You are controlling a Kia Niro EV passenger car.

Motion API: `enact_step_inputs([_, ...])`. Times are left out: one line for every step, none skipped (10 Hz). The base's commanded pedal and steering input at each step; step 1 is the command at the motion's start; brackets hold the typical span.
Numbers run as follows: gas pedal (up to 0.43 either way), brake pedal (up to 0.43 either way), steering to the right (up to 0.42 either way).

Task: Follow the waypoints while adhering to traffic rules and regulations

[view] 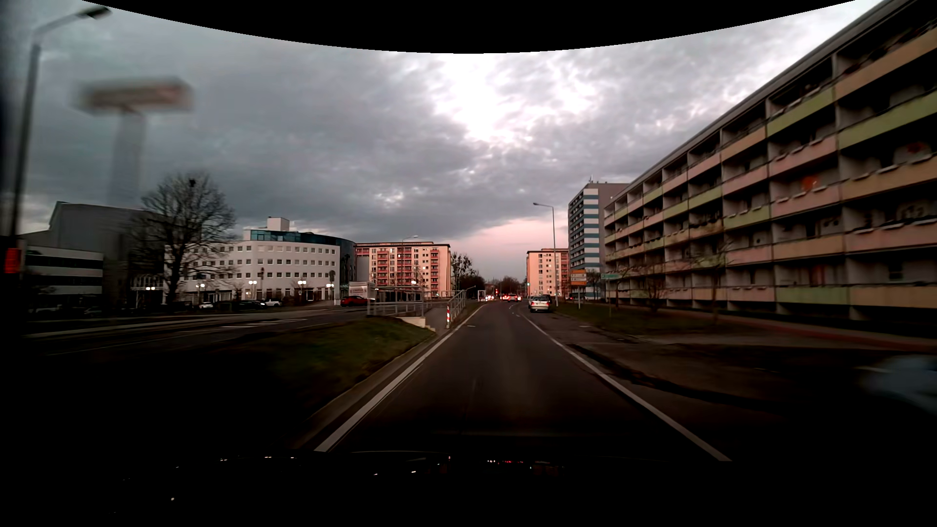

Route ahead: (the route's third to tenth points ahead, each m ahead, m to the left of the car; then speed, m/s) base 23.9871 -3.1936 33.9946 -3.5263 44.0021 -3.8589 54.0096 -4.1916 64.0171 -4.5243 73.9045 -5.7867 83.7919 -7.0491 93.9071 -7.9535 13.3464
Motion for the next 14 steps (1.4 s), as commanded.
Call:
enact_step_inputs([0.039, 0.000, 0.009])
enact_step_inputs([0.039, 0.000, 0.009])
enact_step_inputs([0.039, 0.000, 0.012])
enact_step_inputs([0.039, 0.000, 0.010])
enact_step_inputs([0.039, 0.000, 0.008])
enact_step_inputs([0.039, 0.000, 0.008])
enact_step_inputs([0.039, 0.000, 0.006])
enact_step_inputs([0.039, 0.000, 0.002])
enact_step_inputs([0.039, 0.000, 0.000])
enact_step_inputs([0.039, 0.000, -0.003])
enact_step_inputs([0.039, 0.000, -0.003])
enact_step_inputs([0.047, 0.000, -0.005])
enact_step_inputs([0.047, 0.000, -0.007])
enact_step_inputs([0.059, 0.000, -0.008])
